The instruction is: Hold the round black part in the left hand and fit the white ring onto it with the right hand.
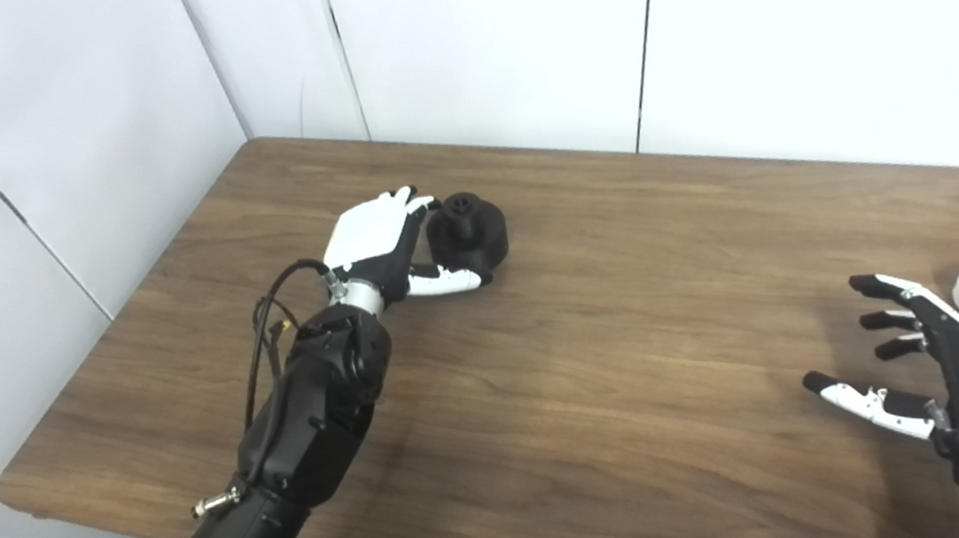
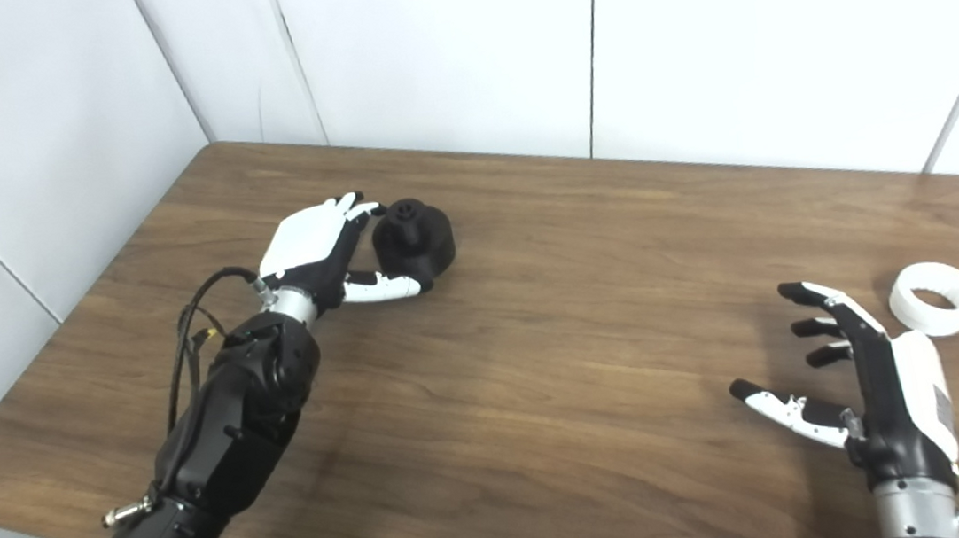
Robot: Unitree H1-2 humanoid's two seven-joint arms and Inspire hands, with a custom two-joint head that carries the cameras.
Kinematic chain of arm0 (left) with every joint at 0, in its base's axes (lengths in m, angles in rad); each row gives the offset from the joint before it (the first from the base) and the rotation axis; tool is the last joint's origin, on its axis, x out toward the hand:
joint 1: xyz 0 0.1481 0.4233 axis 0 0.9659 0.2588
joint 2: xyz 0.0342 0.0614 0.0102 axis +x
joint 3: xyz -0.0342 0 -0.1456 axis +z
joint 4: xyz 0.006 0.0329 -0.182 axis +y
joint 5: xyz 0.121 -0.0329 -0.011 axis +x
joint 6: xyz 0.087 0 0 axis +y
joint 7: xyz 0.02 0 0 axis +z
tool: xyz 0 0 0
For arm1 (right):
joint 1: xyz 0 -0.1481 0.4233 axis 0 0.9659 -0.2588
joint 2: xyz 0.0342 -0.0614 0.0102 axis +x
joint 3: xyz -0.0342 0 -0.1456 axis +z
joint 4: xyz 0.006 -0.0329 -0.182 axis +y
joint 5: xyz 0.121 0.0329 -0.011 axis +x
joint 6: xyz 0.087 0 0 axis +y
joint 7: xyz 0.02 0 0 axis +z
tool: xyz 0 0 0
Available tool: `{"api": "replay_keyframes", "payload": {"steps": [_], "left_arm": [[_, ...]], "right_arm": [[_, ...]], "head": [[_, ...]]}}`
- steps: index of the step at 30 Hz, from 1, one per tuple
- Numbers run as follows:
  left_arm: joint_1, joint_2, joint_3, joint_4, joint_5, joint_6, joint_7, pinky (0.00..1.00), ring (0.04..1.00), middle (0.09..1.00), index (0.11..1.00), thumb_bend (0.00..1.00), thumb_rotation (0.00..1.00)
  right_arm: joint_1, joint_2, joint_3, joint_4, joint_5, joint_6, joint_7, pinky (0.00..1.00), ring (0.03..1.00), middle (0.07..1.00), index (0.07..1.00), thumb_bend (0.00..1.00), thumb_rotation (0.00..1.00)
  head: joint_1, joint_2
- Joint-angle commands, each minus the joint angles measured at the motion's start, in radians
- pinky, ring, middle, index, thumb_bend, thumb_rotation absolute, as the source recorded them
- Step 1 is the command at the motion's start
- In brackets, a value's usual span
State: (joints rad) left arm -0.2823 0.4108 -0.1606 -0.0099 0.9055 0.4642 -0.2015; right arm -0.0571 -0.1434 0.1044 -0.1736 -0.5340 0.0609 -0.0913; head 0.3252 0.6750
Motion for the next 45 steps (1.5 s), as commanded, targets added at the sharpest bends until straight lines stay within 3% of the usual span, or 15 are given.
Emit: {"api": "replay_keyframes", "payload": {"steps": [1,8,17,29,45], "left_arm": [[-0.049,0.007,0.011,0.001,0.041,0.004,0.029,1.00,1.000,1.000,0.900,1.00,0.63],[-0.052,-0.004,0.021,0.017,0.076,0.004,0.056,1.00,1.000,1.000,0.929,1.00,0.64],[-0.062,-0.011,0.028,0.072,0.060,-0.008,0.141,1.00,1.000,1.000,0.977,1.00,0.63],[-0.125,-0.035,0.017,0.204,-0.017,-0.040,0.214,1.00,1.000,1.000,0.936,1.00,0.61],[-0.156,-0.035,-0.024,0.275,-0.090,-0.071,0.222,1.00,1.000,1.000,0.833,1.00,0.59]], "right_arm": [[-0.020,-0.005,-0.011,-0.042,0.005,-0.030,-0.011,0.54,0.690,0.791,0.756,0.72,0.13],[-0.019,-0.013,-0.011,-0.042,0.008,-0.030,-0.007,0.54,0.687,0.790,0.755,0.73,0.14],[-0.023,-0.022,-0.008,-0.045,0.006,-0.020,0.003,0.55,0.690,0.792,0.757,0.73,0.14],[-0.024,-0.029,-0.006,-0.060,0.006,-0.018,0.014,0.55,0.695,0.791,0.745,0.73,0.13],[-0.016,-0.026,-0.020,-0.081,0.008,-0.005,0.029,0.54,0.691,0.796,0.748,0.72,0.14]], "head": [[0.002,0.002],[0.009,0.004],[0.009,0.007],[-0.005,0.017],[-0.010,0.028]]}}
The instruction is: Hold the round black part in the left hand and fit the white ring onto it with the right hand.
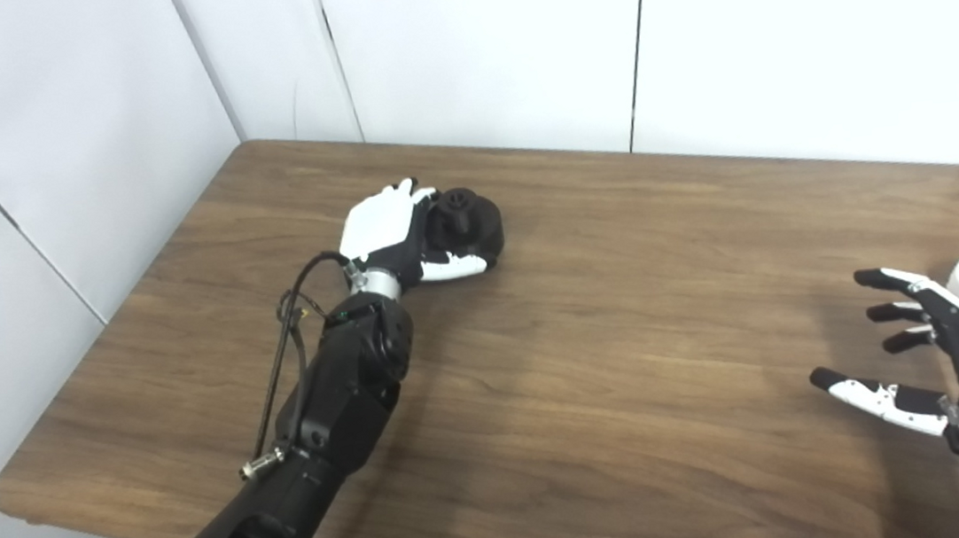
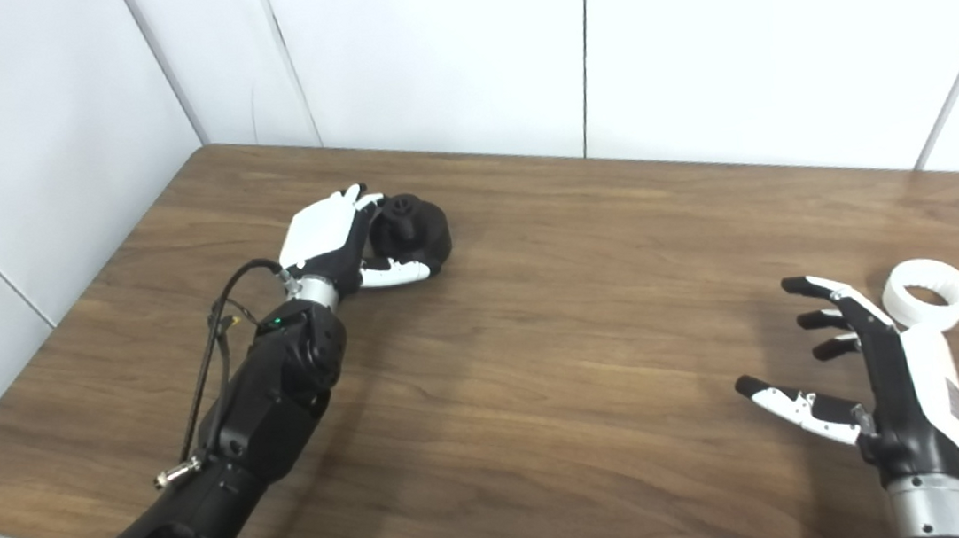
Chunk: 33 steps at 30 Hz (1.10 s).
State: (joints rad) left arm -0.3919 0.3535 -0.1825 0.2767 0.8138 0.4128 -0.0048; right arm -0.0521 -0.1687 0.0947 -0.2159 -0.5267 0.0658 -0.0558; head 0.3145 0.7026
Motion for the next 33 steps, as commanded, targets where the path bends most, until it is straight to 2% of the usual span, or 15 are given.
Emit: {"api": "replay_keyframes", "payload": {"steps": [1,4,8,11,16,26,33], "left_arm": [[-0.046,0.019,0.000,-0.007,-0.005,-0.024,0.033,1.00,1.000,1.000,0.816,1.00,0.57],[-0.045,0.009,0.012,0.007,-0.030,-0.045,0.060,1.00,1.000,1.000,0.777,1.00,0.53],[-0.042,-0.010,0.028,0.036,-0.070,-0.085,0.117,1.00,1.000,1.000,0.675,1.00,0.41],[-0.041,-0.018,0.026,0.052,-0.083,-0.100,0.146,1.00,1.000,1.000,0.628,1.00,0.35],[-0.038,-0.022,0.015,0.056,-0.087,-0.093,0.160,1.00,1.000,1.000,0.622,0.99,0.32],[-0.022,-0.024,0.013,0.050,-0.112,-0.125,0.194,1.00,1.000,1.000,0.579,0.93,0.25],[0.014,-0.036,-0.018,-0.017,-0.128,-0.140,0.155,1.00,1.000,1.000,0.575,0.94,0.26]], "right_arm": [[-0.021,-0.001,-0.011,-0.038,0.002,-0.012,-0.006,0.54,0.692,0.797,0.748,0.71,0.14],[-0.019,-0.002,-0.012,-0.040,0.006,-0.014,-0.004,0.54,0.693,0.798,0.750,0.71,0.15],[-0.016,-0.001,-0.015,-0.041,0.010,-0.018,-0.005,0.54,0.695,0.796,0.747,0.72,0.14],[-0.013,0.002,-0.018,-0.053,0.000,0.000,-0.002,0.54,0.688,0.798,0.747,0.73,0.14],[-0.009,0.000,-0.021,-0.060,-0.007,0.004,0.000,0.53,0.684,0.795,0.746,0.72,0.15],[-0.007,0.003,-0.021,-0.055,-0.006,-0.008,-0.006,0.53,0.685,0.791,0.740,0.72,0.14],[-0.012,0.001,-0.021,-0.061,-0.010,-0.007,-0.006,0.53,0.685,0.789,0.740,0.73,0.15]], "head": [[0.001,0.001],[0.001,0.002],[-0.004,0.006],[-0.004,0.009],[-0.001,0.010],[-0.010,0.016],[-0.029,0.020]]}}
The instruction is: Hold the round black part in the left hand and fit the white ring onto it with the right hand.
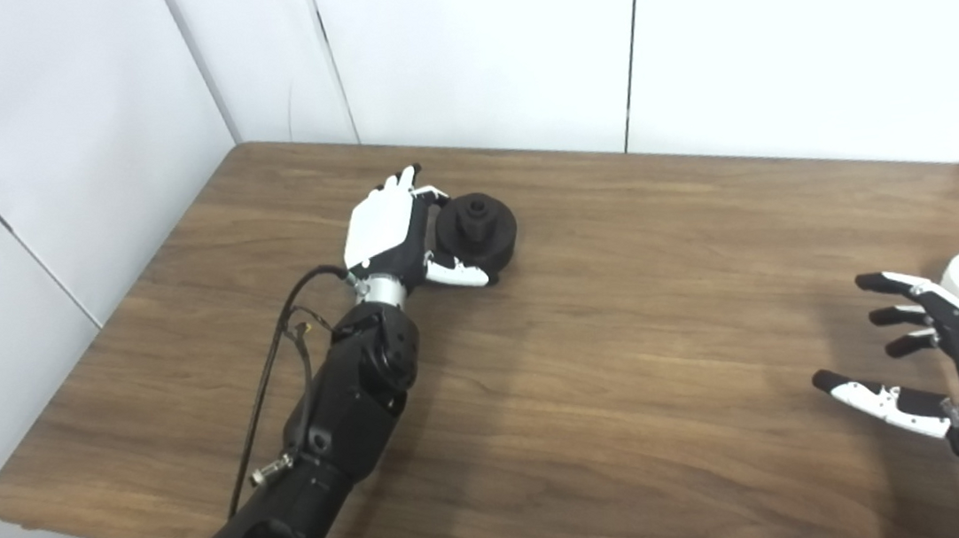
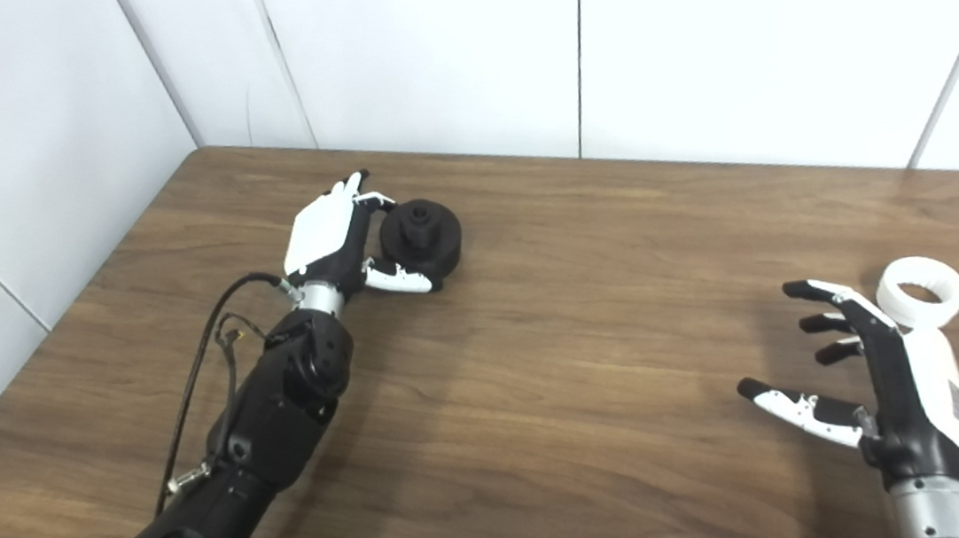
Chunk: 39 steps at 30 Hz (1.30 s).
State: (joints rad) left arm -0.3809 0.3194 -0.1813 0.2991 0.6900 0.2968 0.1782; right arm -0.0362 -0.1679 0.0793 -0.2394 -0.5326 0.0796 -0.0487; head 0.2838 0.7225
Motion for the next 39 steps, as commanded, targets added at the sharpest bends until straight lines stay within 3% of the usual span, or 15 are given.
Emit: {"api": "replay_keyframes", "payload": {"steps": [1,7,12,15,22,30,39], "left_arm": [[0.009,-0.003,-0.030,-0.055,-0.005,-0.025,-0.039,1.00,1.000,1.000,0.579,0.94,0.26],[0.040,-0.015,-0.092,-0.134,-0.009,-0.033,-0.115,1.00,1.000,1.000,0.592,0.96,0.31],[0.063,-0.041,-0.120,-0.180,-0.026,-0.041,-0.151,1.00,1.000,1.000,0.588,0.98,0.29],[0.080,-0.053,-0.142,-0.228,-0.033,-0.026,-0.196,1.00,1.000,1.000,0.592,0.98,0.29],[0.111,-0.042,-0.197,-0.314,-0.030,-0.074,-0.266,1.00,1.000,1.000,0.594,0.97,0.32],[0.147,-0.057,-0.251,-0.401,-0.017,-0.126,-0.330,1.00,1.000,1.000,0.589,1.00,0.34],[0.183,-0.093,-0.304,-0.455,0.030,-0.127,-0.372,1.00,1.000,1.000,0.582,1.00,0.33]], "right_arm": [[-0.029,0.001,-0.006,-0.041,-0.005,-0.018,-0.013,0.53,0.685,0.787,0.738,0.72,0.15],[-0.033,0.004,-0.007,-0.056,-0.010,-0.008,-0.009,0.53,0.684,0.790,0.740,0.72,0.13],[-0.034,0.008,-0.006,-0.069,-0.019,0.006,-0.003,0.53,0.683,0.793,0.741,0.72,0.13],[-0.033,0.010,-0.003,-0.082,-0.029,0.018,0.002,0.53,0.684,0.796,0.744,0.71,0.13],[-0.041,0.022,-0.001,-0.088,-0.054,0.018,-0.012,0.54,0.675,0.783,0.738,0.72,0.15],[-0.053,0.043,-0.003,-0.100,-0.063,0.047,0.001,0.54,0.687,0.807,0.756,0.70,0.22],[-0.053,0.054,-0.003,-0.125,-0.065,0.088,0.015,0.56,0.698,0.816,0.768,0.70,0.20]], "head": [[-0.003,0.002],[-0.020,0.008],[-0.040,0.015],[-0.063,0.022],[-0.153,0.041],[-0.252,0.067],[-0.282,0.080]]}}
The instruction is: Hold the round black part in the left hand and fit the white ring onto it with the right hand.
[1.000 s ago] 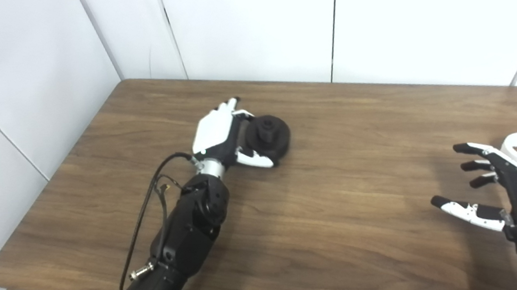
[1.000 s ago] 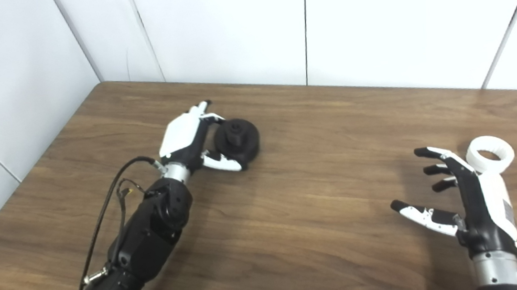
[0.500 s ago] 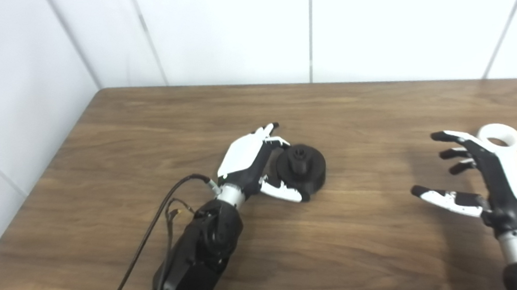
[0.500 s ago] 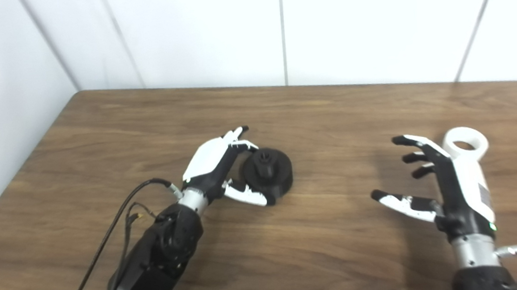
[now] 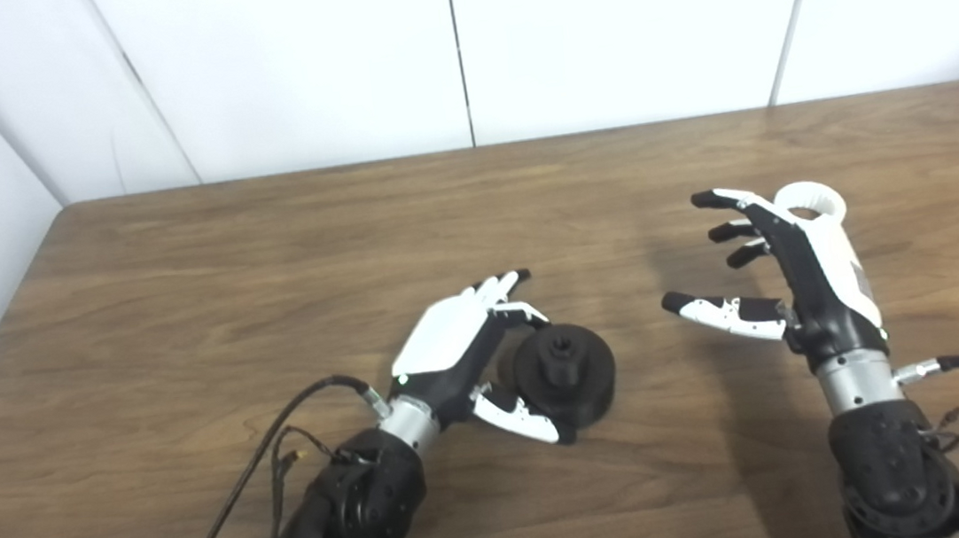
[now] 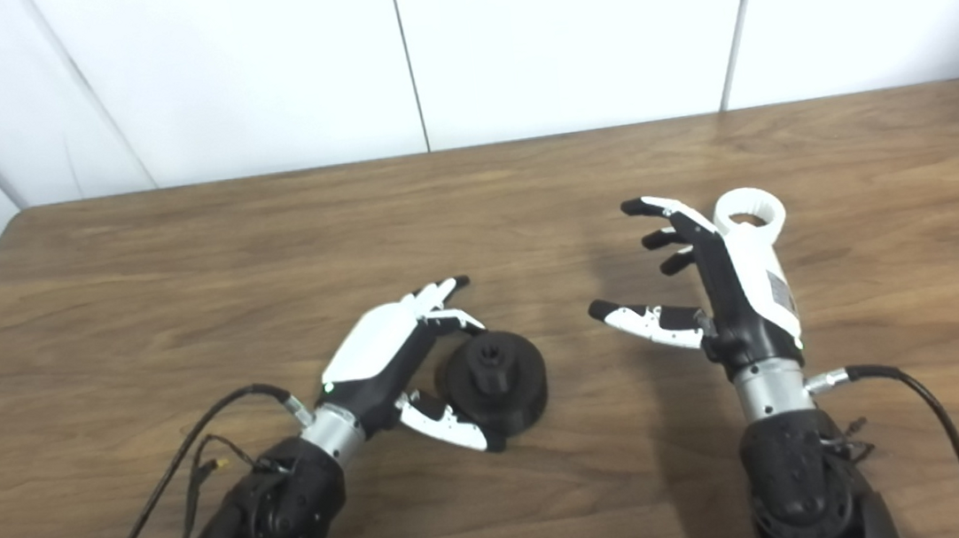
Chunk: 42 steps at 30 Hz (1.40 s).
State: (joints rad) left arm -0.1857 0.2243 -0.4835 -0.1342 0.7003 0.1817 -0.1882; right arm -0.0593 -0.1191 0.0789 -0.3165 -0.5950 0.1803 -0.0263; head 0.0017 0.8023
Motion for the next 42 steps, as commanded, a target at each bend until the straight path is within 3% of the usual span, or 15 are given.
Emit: {"api": "replay_keyframes", "payload": {"steps": [1,3,4,7,13,23,28,35,40,42], "left_arm": [[-0.009,0.001,0.000,-0.022,0.020,-0.015,-0.006,1.00,1.000,1.000,0.584,1.00,0.33],[-0.004,0.006,0.007,-0.027,0.020,-0.019,-0.009,1.00,1.000,1.000,0.586,1.00,0.33],[-0.002,0.013,0.014,-0.034,0.018,-0.017,-0.015,1.00,1.000,1.000,0.585,1.00,0.33],[0.005,0.039,0.040,-0.044,-0.001,-0.034,-0.021,1.00,1.000,1.000,0.583,1.00,0.31],[0.003,0.078,0.082,-0.016,-0.049,-0.100,-0.026,1.00,1.000,1.000,0.593,0.99,0.30],[0.000,0.084,0.100,-0.007,-0.064,-0.128,-0.037,1.00,1.000,1.000,0.595,0.98,0.29],[0.001,0.081,0.108,-0.012,-0.061,-0.119,-0.052,1.00,1.000,1.000,0.596,0.98,0.29],[0.002,0.082,0.116,-0.010,-0.056,-0.127,-0.053,1.00,1.000,1.000,0.598,0.98,0.29],[0.004,0.078,0.117,-0.008,-0.059,-0.130,-0.052,1.00,1.000,1.000,0.595,0.98,0.28],[0.005,0.075,0.117,-0.016,-0.058,-0.119,-0.060,1.00,1.000,1.000,0.596,0.98,0.28]], "right_arm": [[-0.029,0.005,0.000,-0.048,-0.007,-0.013,-0.010,0.56,0.694,0.812,0.765,0.70,0.21],[-0.029,0.008,0.007,-0.043,-0.014,-0.026,-0.020,0.55,0.690,0.806,0.759,0.70,0.19],[-0.029,0.012,0.014,-0.038,-0.020,-0.034,-0.026,0.55,0.688,0.805,0.757,0.69,0.18],[-0.028,0.034,0.038,-0.028,-0.044,-0.034,-0.041,0.56,0.688,0.809,0.756,0.69,0.17],[-0.025,0.070,0.062,-0.012,-0.074,-0.018,-0.056,0.62,0.716,0.817,0.769,0.69,0.19],[-0.041,0.065,0.050,-0.004,-0.097,-0.018,-0.082,0.63,0.733,0.814,0.769,0.69,0.20],[-0.078,0.025,0.029,-0.003,-0.180,0.002,-0.094,0.64,0.777,0.842,0.760,0.70,0.24],[-0.180,-0.073,0.015,0.005,-0.389,0.146,0.005,0.77,0.947,0.975,0.814,0.75,0.38],[-0.257,-0.141,0.003,0.051,-0.428,0.210,0.089,0.91,0.987,1.000,0.856,0.85,0.45],[-0.289,-0.172,-0.006,0.089,-0.420,0.210,0.096,0.91,0.982,1.000,0.854,0.86,0.46]], "head": [[-0.027,0.001],[-0.113,-0.005],[-0.188,-0.014],[-0.288,-0.030],[-0.377,-0.054],[-0.377,-0.056],[-0.378,-0.059],[-0.379,-0.063],[-0.374,-0.060],[-0.372,-0.061]]}}
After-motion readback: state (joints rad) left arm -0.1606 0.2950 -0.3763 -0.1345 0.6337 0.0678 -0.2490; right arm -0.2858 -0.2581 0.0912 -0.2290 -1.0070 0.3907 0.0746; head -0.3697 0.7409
